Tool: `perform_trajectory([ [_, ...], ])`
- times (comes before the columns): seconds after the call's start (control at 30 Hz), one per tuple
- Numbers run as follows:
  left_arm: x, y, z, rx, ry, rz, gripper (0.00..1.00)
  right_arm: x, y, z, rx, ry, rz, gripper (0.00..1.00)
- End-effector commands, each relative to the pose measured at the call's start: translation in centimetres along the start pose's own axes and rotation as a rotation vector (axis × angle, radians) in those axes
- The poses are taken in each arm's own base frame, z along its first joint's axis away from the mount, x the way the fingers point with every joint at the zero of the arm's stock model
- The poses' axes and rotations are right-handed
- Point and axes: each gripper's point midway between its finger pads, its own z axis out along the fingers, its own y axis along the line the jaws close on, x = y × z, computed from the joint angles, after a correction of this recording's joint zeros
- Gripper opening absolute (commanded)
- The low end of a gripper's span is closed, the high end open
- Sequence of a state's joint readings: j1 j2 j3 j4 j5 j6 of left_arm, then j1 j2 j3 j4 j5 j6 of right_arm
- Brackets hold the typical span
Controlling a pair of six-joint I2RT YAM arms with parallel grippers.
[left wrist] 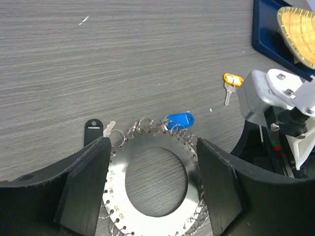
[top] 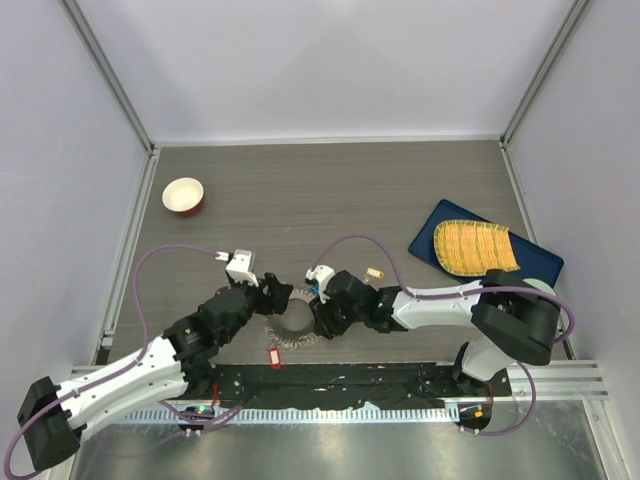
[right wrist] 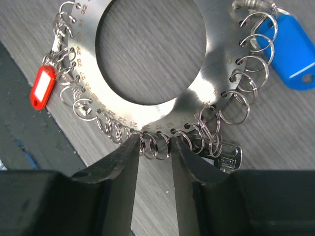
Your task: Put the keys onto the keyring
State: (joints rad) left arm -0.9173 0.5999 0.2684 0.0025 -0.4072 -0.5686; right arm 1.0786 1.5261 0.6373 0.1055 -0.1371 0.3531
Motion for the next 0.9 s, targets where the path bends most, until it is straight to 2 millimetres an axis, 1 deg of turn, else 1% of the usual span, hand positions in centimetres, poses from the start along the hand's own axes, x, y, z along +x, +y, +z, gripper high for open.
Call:
perform_trajectory([
  [0.0,-0.6,-0.4,0.0,0.019,-0.029,-0.015,0.75,0.0,-3.6,0.4,0.202,0.027,-0.072,0.33],
  [0.03,-0.7,-0.4,-0.1,0.021,-0.031,-0.015,0.75,-0.2,-3.8,0.6,0.214,0.025,-0.083,0.29],
  [0.07,-0.8,-0.4,-0.2,0.019,-0.037,-0.017,0.74,-0.9,-3.7,0.7,0.212,0.011,-0.097,0.17],
  [0.13,-0.9,-0.2,-0.3,0.014,-0.038,-0.014,0.75,-1.4,-3.9,0.9,0.22,0.009,-0.129,0.08],
  [0.17,-1.1,-0.3,-0.5,0.016,-0.045,-0.018,0.75,-2.2,-3.6,0.9,0.216,-0.003,-0.14,0.04],
  [0.23,-0.9,0.1,-0.6,0.007,-0.038,-0.011,0.75,-3.2,-3.3,0.8,0.21,-0.024,-0.17,0.04],
  [0.27,-0.9,0.1,-0.7,0.007,-0.041,-0.014,0.74,-4.1,-2.8,0.6,0.196,-0.041,-0.182,0.03],
  [0.33,-0.7,0.3,-0.8,0.005,-0.042,-0.013,0.74,-4.9,-2.6,0.3,0.19,-0.061,-0.21,0.02],
  [0.37,-0.6,0.4,-0.8,0.005,-0.042,-0.013,0.74,-5.6,-2.3,-0.1,0.183,-0.081,-0.221,0.01],
  [0.43,-0.4,0.5,-0.9,0.011,-0.042,-0.011,0.72,-6.2,-2.1,-0.4,0.176,-0.098,-0.26,0.01],
  [0.47,-0.4,0.2,-0.9,0.026,-0.044,-0.015,0.72,-6.9,-1.9,-0.9,0.173,-0.134,-0.268,0.01],
  [0.53,0.0,0.1,-0.9,0.039,-0.039,-0.013,0.7,-7.6,-1.4,-1.6,0.15,-0.171,-0.313,0.01],
  [0.57,-0.4,-0.5,-0.9,0.073,-0.053,-0.015,0.7,-8.0,-1.1,-1.8,0.136,-0.201,-0.324,0.01],
  [0.6,-0.1,-0.7,-0.9,0.088,-0.049,-0.012,0.7,-8.9,-0.5,-2.6,0.115,-0.245,-0.337,0.01],
  [0.67,-0.2,-1.5,-0.9,0.137,-0.055,0.001,0.69,-9.8,0.2,-3.4,0.089,-0.305,-0.39,0.01],
  [0.7,0.1,-1.6,-1.0,0.153,-0.051,0.012,0.69,-10.3,1.4,-4.1,0.03,-0.338,-0.412,0.01],
  [0.77,0.0,-2.3,-1.0,0.202,-0.064,0.048,0.69,-11.0,2.2,-4.8,-0.004,-0.401,-0.47,0.01],
  [0.8,0.6,-2.8,-1.1,0.241,-0.05,0.068,0.69,-11.5,2.8,-5.6,-0.027,-0.442,-0.491,0.01],
  [0.87,0.4,-3.7,-1.4,0.3,-0.066,0.095,0.69,-11.9,3.2,-6.2,-0.04,-0.502,-0.527,0.01],
])
